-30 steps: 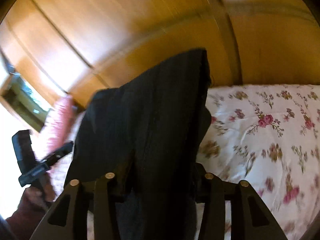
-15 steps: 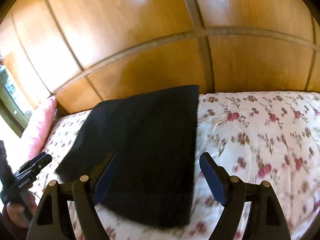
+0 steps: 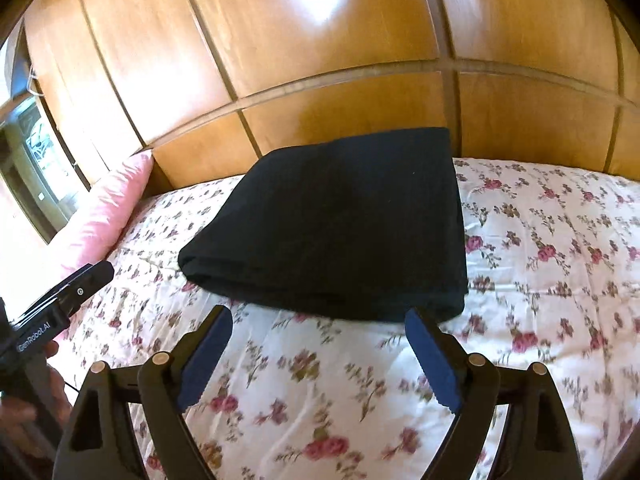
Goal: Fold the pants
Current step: 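Open both grippers and pull back from the folded trousers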
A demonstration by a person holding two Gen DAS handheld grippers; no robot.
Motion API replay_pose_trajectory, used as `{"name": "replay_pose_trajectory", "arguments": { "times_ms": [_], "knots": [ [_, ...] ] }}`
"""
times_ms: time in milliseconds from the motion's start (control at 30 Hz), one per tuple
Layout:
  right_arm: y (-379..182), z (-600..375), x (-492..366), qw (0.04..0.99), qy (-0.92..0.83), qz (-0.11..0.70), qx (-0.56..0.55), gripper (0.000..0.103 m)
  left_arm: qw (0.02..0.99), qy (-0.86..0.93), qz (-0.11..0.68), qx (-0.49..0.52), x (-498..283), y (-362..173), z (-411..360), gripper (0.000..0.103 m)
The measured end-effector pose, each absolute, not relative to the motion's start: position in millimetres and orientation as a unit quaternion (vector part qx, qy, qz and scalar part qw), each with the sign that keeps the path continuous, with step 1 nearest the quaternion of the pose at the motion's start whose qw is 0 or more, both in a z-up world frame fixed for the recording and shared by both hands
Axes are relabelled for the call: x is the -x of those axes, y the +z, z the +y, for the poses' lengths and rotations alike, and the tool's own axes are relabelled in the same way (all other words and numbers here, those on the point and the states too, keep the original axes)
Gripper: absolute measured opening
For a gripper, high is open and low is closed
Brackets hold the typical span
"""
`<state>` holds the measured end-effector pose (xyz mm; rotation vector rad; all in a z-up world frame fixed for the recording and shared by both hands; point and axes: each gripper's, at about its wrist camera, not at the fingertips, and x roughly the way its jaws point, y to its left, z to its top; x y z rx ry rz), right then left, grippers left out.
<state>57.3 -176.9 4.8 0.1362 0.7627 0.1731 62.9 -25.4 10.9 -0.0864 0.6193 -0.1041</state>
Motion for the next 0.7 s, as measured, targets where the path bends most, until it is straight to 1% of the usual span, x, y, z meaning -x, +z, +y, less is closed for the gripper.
{"name": "replay_pose_trajectory", "arguments": {
  "times_ms": [367, 500, 700],
  "knots": [
    [-5, -147, -2, 0.922, 0.080, 0.374, -0.058, 0.089, 0.950, -0.042, 0.307, 0.038, -17, -1, -29, 0.067],
    [-9, -139, 10, 0.922, 0.080, 0.377, -0.047, 0.089, 0.948, -0.041, 0.313, 0.034, -8, -3, -31, 0.080],
    [-12, -134, 18, 0.919, 0.080, 0.383, -0.042, 0.089, 0.945, -0.058, 0.318, 0.055, -3, -5, -29, 0.082]
  ]
}}
